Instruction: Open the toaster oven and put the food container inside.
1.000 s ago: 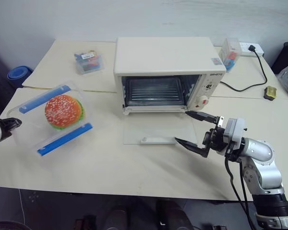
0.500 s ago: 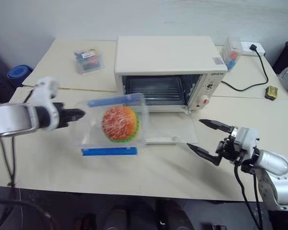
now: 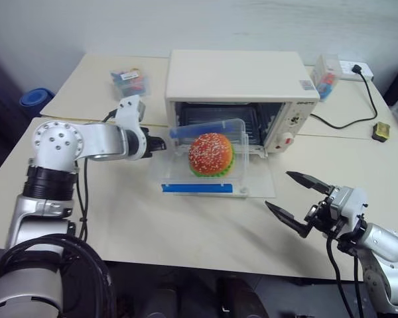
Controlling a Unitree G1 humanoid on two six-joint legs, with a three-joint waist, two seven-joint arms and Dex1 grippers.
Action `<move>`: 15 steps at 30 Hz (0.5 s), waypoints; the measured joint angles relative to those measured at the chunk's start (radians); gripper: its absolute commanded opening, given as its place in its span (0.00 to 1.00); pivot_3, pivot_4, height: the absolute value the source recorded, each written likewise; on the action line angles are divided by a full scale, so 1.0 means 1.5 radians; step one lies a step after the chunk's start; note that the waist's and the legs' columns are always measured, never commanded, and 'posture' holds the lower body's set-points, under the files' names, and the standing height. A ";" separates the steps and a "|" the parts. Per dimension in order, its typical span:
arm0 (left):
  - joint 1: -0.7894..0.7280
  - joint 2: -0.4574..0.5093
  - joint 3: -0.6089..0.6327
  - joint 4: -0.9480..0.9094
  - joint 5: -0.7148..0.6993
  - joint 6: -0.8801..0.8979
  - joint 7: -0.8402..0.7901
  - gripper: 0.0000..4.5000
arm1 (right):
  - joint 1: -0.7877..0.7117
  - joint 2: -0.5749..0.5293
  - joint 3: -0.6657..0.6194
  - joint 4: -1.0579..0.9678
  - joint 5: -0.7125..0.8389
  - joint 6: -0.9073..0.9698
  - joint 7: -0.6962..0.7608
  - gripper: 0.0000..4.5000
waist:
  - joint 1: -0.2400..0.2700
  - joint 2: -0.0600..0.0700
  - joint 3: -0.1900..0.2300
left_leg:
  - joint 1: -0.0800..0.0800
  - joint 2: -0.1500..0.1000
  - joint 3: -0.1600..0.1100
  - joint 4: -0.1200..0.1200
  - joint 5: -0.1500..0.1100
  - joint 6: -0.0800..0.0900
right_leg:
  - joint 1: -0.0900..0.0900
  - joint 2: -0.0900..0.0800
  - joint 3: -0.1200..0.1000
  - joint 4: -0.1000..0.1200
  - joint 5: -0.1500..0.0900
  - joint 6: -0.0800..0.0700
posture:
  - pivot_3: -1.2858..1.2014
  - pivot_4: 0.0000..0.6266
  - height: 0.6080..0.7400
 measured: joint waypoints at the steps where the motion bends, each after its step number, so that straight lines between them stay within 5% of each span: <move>1: -0.003 -0.007 0.006 0.002 0.014 0.007 -0.002 0.22 | 0.003 0.000 -0.001 -0.001 0.000 -0.001 -0.002 1.00 | 0.001 0.000 0.000 | 0.000 0.000 0.000 0.000 0.000 0.000 | 0.000 0.000 0.000 0.000 0.000 0.000 | 0.52 0.24 1.00; 8: -0.008 -0.079 0.076 0.018 0.058 0.033 -0.015 0.65 | 0.032 0.001 -0.005 -0.032 -0.006 0.034 -0.049 1.00 | -0.003 0.000 0.000 | -0.002 0.001 0.000 -0.001 0.000 -0.001 | -0.002 0.000 0.000 -0.002 0.000 0.001 | 0.52 0.24 1.00; 15: 0.009 -0.069 0.165 0.001 0.024 0.061 -0.047 0.65 | 0.007 -0.024 -0.009 -0.039 -0.017 0.104 -0.089 1.00 | -0.018 0.000 0.000 | -0.002 0.001 0.001 -0.001 0.000 -0.001 | -0.003 0.001 0.001 0.000 0.000 0.001 | 0.52 0.24 1.00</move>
